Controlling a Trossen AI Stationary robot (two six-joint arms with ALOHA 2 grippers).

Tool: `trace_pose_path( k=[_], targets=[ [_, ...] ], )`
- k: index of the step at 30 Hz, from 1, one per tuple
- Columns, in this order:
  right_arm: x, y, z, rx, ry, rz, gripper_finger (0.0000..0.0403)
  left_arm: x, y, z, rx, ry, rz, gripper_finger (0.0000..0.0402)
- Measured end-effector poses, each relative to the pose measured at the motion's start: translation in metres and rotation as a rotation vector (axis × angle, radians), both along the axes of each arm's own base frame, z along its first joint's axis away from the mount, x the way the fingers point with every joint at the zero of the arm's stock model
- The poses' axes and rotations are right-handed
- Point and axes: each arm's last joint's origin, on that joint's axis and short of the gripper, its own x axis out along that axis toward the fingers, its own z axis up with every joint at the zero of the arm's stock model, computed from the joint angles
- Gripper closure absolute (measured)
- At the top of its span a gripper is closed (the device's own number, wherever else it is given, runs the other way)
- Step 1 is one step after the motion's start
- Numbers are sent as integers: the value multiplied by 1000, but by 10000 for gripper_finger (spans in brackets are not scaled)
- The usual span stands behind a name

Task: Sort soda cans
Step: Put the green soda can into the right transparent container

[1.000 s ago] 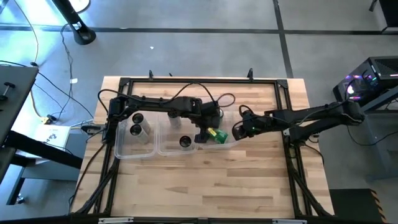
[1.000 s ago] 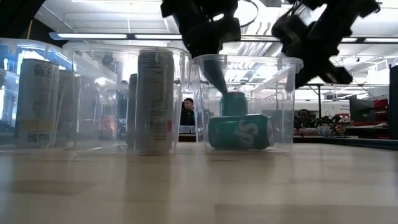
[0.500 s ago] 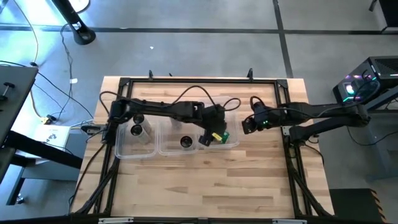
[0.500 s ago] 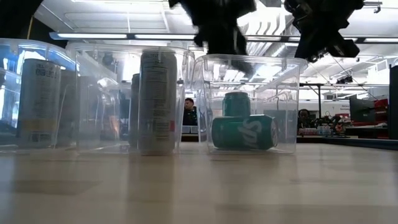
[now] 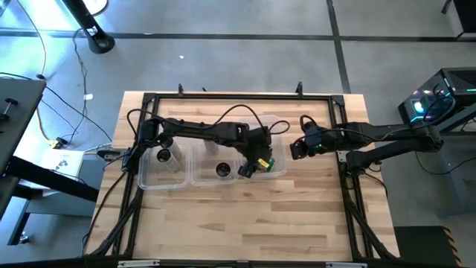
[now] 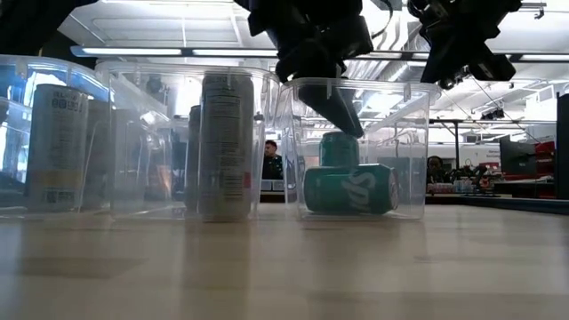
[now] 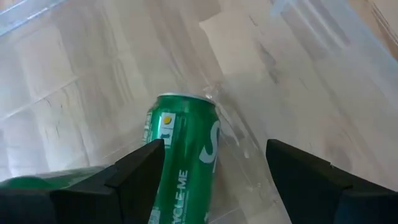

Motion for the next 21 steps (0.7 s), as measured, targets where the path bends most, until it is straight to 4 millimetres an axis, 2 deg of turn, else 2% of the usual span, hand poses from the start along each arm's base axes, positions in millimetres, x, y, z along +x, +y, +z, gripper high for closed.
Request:
trace_pose_path(
  k=[5,8,14,17,19,21],
  targets=[
    [3,0,2,2,-37,0,403,-4,10,-3,-24,45,84,129],
    [8,0,7,2,-108,3,403,-6,17,4,-40,36,138,129],
    [13,1,7,4,-136,9,403,-7,25,9,-38,7,159,129],
    [19,2,14,-2,-231,54,403,-8,28,10,-53,16,174,129],
    [24,4,21,-34,-310,85,403,-12,29,16,-62,12,179,129],
    [27,4,27,-86,-373,104,403,-18,29,32,-78,-19,173,129]
  ],
)
